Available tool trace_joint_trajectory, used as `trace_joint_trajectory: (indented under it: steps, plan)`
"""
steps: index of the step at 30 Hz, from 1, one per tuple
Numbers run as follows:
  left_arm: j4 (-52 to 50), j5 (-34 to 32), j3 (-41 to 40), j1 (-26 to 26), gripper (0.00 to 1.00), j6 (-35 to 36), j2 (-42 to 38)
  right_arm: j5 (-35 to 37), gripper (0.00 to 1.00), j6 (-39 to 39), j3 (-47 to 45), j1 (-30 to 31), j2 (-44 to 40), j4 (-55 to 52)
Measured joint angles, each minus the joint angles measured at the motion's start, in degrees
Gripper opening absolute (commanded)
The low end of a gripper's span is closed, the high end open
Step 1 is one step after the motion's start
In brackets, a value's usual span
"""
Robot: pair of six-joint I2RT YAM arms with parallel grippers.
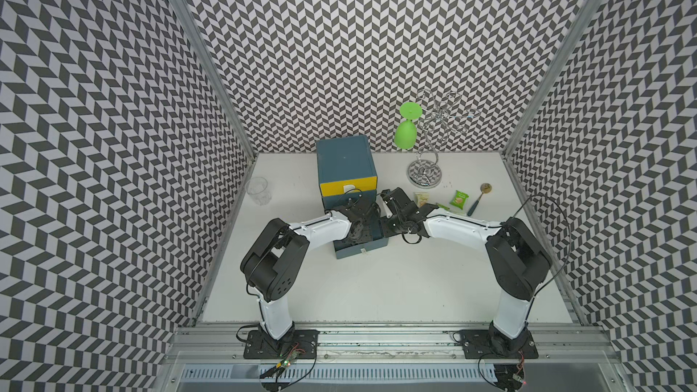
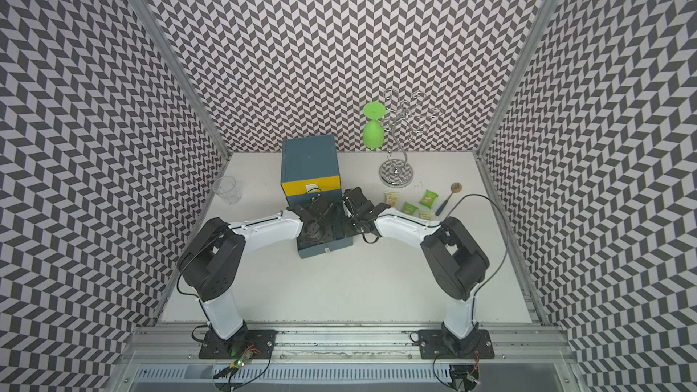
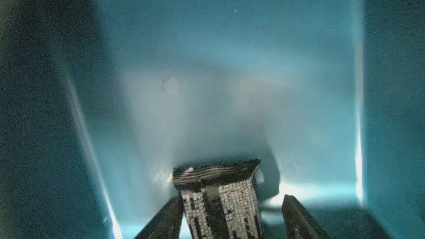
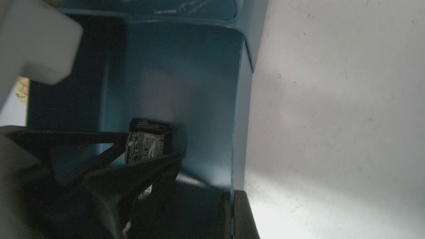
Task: Take the cookies out of the drawer
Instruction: Pick up the cookie from the drawer.
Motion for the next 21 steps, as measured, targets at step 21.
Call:
trace_joint_trajectory:
  steps: [21]
  plan:
    - [-2.5,-1.1,-0.8,0.5,0.41,3.1,-7.2,-0.3,0.00,0.4,0.0,0.1,0.2,0.7]
